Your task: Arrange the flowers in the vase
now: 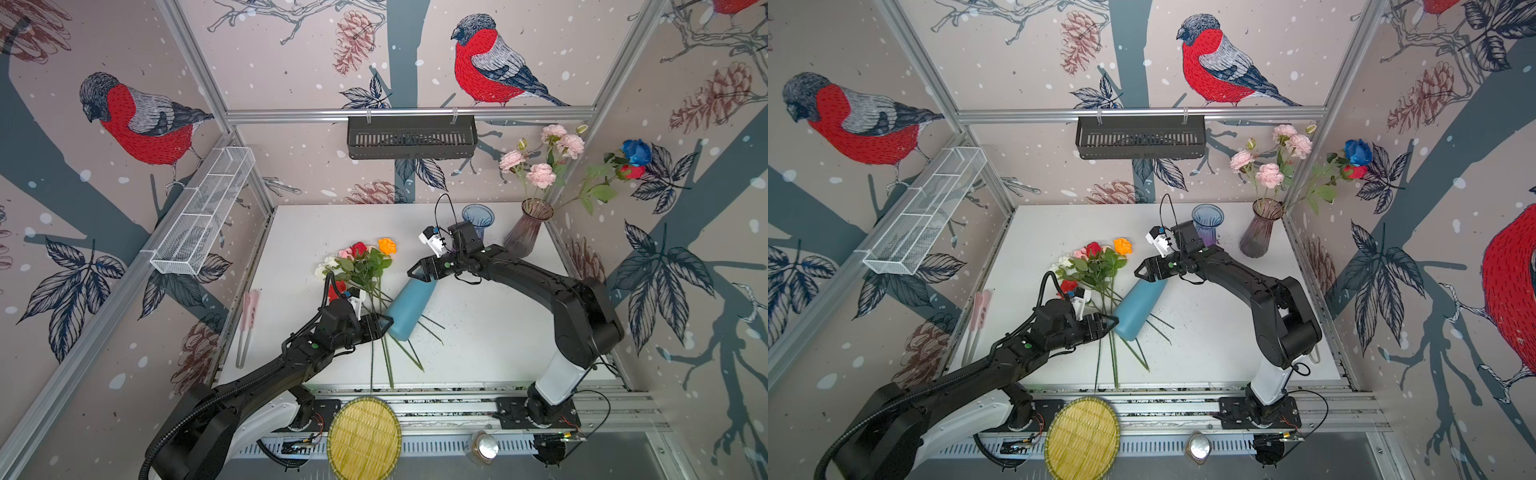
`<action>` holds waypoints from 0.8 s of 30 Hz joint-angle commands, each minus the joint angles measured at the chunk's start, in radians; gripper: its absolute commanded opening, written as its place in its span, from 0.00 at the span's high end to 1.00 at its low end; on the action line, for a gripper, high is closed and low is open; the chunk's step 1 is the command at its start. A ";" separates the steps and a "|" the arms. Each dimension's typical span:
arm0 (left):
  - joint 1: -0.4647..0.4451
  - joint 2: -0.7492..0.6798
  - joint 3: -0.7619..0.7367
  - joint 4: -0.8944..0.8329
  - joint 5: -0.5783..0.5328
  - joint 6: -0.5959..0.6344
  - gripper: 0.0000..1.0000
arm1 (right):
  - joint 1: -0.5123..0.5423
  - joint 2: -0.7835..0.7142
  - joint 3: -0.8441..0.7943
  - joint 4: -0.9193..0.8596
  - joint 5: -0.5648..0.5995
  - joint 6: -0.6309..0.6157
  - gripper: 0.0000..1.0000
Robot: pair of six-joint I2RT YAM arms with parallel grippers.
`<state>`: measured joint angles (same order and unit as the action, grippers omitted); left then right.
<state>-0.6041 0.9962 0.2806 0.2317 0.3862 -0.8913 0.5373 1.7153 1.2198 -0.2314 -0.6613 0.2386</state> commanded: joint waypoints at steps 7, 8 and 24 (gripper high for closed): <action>0.001 -0.025 0.002 0.162 -0.030 0.031 0.36 | 0.113 -0.093 0.031 -0.117 -0.117 0.061 0.23; 0.001 -0.025 0.002 0.160 -0.034 0.032 0.36 | 0.122 -0.103 0.032 -0.131 -0.106 0.062 0.23; 0.000 -0.063 0.031 0.088 -0.026 0.028 0.36 | 0.130 -0.112 -0.073 -0.117 0.043 0.079 0.21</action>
<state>-0.6041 0.9638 0.2890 0.3458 0.3630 -0.8669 0.6762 1.5913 1.1511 -0.3634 -0.6712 0.3145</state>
